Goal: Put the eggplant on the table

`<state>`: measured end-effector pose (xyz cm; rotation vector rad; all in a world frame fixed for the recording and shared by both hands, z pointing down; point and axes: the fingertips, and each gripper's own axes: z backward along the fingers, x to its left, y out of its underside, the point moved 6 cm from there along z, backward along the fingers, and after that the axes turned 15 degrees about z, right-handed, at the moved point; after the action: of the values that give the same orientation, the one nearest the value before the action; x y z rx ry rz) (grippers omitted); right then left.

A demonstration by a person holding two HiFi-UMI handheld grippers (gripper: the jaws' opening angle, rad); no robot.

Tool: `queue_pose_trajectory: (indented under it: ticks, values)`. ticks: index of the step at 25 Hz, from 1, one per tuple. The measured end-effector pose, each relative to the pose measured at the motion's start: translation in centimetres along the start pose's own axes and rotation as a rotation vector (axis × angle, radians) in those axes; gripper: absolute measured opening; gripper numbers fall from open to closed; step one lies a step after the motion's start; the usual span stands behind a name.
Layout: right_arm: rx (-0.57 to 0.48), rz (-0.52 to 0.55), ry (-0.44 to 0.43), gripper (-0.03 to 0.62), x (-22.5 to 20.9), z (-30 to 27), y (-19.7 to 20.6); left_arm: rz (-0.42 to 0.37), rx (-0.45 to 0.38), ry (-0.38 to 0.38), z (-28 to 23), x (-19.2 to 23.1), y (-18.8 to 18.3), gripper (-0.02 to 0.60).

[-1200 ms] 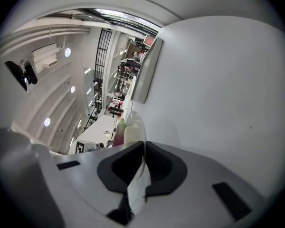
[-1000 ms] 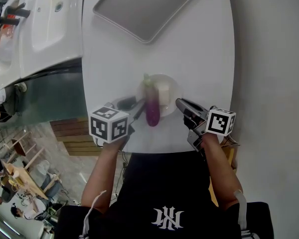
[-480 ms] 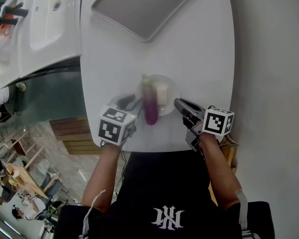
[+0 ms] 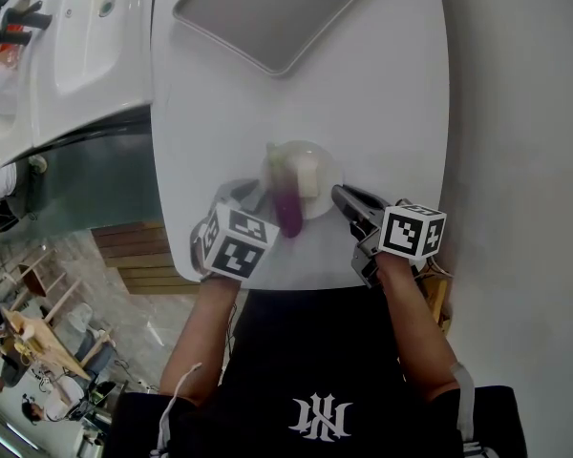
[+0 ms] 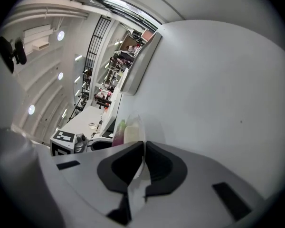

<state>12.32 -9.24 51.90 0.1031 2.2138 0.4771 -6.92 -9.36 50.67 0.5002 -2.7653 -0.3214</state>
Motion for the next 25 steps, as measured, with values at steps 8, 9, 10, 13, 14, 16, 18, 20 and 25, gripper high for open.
queue_pose_trajectory:
  ticks: [8,9,10,13,14,16,18,20,25]
  values:
    - [0.069,0.216,0.122,0.028,0.3,-0.5,-0.1,-0.117,0.034,-0.073,0.0,-0.5,-0.4,0.097]
    - [0.081,0.253,0.140,0.034,0.4,-0.5,-0.1,-0.125,0.036,-0.077,0.1,-0.5,-0.5,0.098]
    - [0.092,0.290,0.157,0.040,0.5,-0.6,-0.1,-0.132,0.038,-0.080,0.1,-0.5,-0.5,0.097]
    - [0.122,0.404,0.206,0.055,0.8,-0.7,-0.1,-0.149,0.045,-0.091,0.0,-0.7,-0.4,0.098]
    - [0.131,0.445,0.223,0.061,0.9,-0.8,-0.1,-0.153,0.047,-0.094,0.0,-0.8,-0.3,0.098]
    - [0.143,0.524,0.254,0.072,1.1,-0.9,-0.1,-0.157,0.046,-0.096,-0.1,-0.9,-0.3,0.098]
    - [0.155,0.596,0.283,0.078,1.3,-1.0,-0.2,-0.158,0.044,-0.097,-0.1,-0.9,-0.3,0.098]
    - [0.171,0.674,0.318,0.083,1.5,-1.3,-0.2,-0.164,0.040,-0.100,-0.1,-0.8,-0.4,0.098]
    - [0.199,0.846,0.390,0.104,2.1,-1.6,-0.3,-0.198,0.034,-0.117,-0.2,-1.0,-0.6,0.098]
